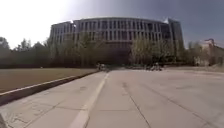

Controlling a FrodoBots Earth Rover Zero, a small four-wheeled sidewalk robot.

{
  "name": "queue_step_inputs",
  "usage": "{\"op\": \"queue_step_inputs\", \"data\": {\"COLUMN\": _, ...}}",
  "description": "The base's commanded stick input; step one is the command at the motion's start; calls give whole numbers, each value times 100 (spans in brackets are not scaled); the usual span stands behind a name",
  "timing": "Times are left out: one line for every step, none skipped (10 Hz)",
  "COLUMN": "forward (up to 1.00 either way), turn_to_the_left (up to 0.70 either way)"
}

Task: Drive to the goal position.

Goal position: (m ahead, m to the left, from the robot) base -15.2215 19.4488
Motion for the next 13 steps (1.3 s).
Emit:
{"op": "queue_step_inputs", "data": {"forward": 67, "turn_to_the_left": 0}}
{"op": "queue_step_inputs", "data": {"forward": 21, "turn_to_the_left": 0}}
{"op": "queue_step_inputs", "data": {"forward": 5, "turn_to_the_left": 0}}
{"op": "queue_step_inputs", "data": {"forward": 3, "turn_to_the_left": 0}}
{"op": "queue_step_inputs", "data": {"forward": -2, "turn_to_the_left": 0}}
{"op": "queue_step_inputs", "data": {"forward": -27, "turn_to_the_left": -1}}
{"op": "queue_step_inputs", "data": {"forward": -70, "turn_to_the_left": -8}}
{"op": "queue_step_inputs", "data": {"forward": -70, "turn_to_the_left": -27}}
{"op": "queue_step_inputs", "data": {"forward": -70, "turn_to_the_left": -34}}
{"op": "queue_step_inputs", "data": {"forward": -70, "turn_to_the_left": -35}}
{"op": "queue_step_inputs", "data": {"forward": -70, "turn_to_the_left": -35}}
{"op": "queue_step_inputs", "data": {"forward": -70, "turn_to_the_left": -35}}
{"op": "queue_step_inputs", "data": {"forward": -70, "turn_to_the_left": -35}}
